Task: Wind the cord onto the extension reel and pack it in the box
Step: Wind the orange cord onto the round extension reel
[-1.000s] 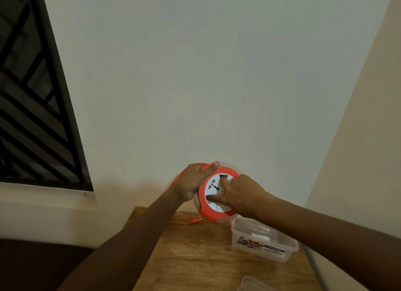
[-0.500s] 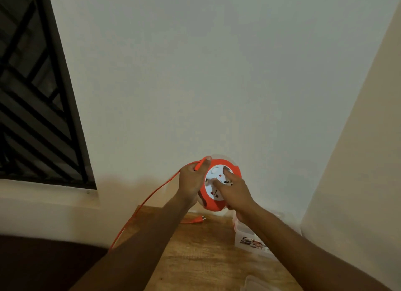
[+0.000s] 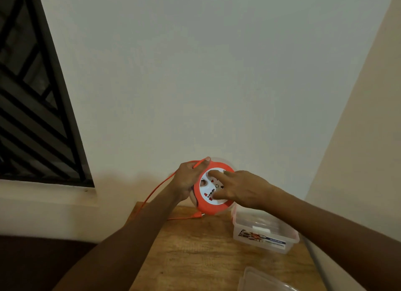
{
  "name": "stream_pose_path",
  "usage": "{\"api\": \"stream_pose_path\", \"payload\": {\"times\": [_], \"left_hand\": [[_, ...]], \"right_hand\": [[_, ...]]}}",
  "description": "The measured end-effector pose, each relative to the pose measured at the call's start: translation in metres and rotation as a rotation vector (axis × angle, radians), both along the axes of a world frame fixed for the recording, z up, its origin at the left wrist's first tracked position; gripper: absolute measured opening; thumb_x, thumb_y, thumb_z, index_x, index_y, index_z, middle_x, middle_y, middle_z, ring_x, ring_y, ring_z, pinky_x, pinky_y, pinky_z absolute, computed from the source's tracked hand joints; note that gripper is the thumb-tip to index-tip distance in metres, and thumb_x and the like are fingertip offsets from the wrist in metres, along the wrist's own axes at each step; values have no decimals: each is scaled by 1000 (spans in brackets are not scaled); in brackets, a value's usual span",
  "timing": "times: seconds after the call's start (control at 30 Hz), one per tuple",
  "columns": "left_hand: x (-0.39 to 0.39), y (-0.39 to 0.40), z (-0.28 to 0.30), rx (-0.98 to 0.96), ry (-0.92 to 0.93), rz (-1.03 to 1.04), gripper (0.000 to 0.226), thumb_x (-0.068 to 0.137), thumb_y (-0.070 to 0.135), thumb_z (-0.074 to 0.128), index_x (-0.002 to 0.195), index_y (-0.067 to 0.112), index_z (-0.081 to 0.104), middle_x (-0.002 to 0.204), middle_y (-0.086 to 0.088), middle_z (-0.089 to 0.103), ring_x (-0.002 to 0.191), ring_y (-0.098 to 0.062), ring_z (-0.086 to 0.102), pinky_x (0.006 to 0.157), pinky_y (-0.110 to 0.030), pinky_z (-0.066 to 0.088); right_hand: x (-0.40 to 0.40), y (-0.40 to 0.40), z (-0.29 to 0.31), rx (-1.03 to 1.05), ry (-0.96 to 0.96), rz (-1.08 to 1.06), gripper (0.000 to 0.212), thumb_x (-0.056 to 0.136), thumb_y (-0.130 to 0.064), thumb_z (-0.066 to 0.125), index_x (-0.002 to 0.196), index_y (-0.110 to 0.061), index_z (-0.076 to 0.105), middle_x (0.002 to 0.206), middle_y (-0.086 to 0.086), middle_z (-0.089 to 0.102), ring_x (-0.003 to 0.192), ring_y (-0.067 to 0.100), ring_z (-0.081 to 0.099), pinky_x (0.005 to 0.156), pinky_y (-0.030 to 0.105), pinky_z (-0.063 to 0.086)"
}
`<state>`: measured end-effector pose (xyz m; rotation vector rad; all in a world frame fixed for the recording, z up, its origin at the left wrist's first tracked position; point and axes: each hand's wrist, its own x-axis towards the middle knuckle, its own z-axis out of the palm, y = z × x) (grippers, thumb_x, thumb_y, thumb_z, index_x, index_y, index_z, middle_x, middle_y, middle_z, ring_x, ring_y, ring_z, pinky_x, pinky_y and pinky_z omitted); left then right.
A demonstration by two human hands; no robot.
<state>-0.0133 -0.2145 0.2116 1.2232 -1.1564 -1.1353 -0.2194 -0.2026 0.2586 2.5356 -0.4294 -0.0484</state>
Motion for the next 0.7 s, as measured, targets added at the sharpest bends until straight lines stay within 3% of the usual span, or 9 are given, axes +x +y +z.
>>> {"api": "stream_pose_path", "payload": {"times": [0.1, 0.2, 0.33, 0.47, 0.63, 0.7], "left_hand": [[0, 2, 1, 34, -16, -66, 41, 95, 52, 66, 114, 17, 76, 104, -7, 83, 89, -33, 81, 82, -49, 66], [3, 3, 2, 32, -51, -108, 41, 97, 51, 64, 117, 16, 75, 106, -7, 83, 91, -33, 81, 83, -50, 66], [7, 3, 5, 24, -94, -113, 42, 97, 50, 64, 121, 16, 72, 110, -8, 81, 93, -34, 80, 86, -52, 65], [10, 2, 6, -9, -202, -119, 44, 94, 54, 66, 118, 18, 73, 108, -5, 81, 91, -30, 80, 85, -47, 66], [15, 0, 22, -122, -451, -81, 30, 93, 60, 64, 104, 32, 71, 94, 16, 76, 80, -15, 77, 65, -18, 62], [15, 0, 23, -119, -542, -67, 34, 93, 62, 63, 110, 33, 66, 98, 18, 69, 84, -13, 72, 70, -17, 56]], "right_hand": [[1, 4, 7, -70, 227, 96, 48, 73, -19, 86, 117, -19, 67, 145, 13, 43, 104, 34, 60, 71, 45, 61], [4, 9, 12, -88, 316, 68, 47, 72, -20, 87, 116, -19, 69, 148, 12, 42, 104, 35, 61, 72, 46, 61], [14, 12, 2, -117, 336, -38, 59, 89, -27, 72, 142, -24, 47, 160, 12, 21, 121, 43, 50, 97, 55, 50], [24, 17, -14, -140, 328, -142, 68, 92, -31, 67, 150, -24, 33, 159, 15, 17, 121, 45, 50, 103, 57, 43], [34, 24, -13, -173, 283, -179, 63, 95, -30, 63, 149, -27, 30, 156, 24, 20, 117, 46, 53, 103, 57, 42], [37, 26, -13, -214, 288, -160, 65, 95, -32, 62, 149, -27, 28, 155, 27, 24, 118, 46, 53, 104, 58, 41]]}}
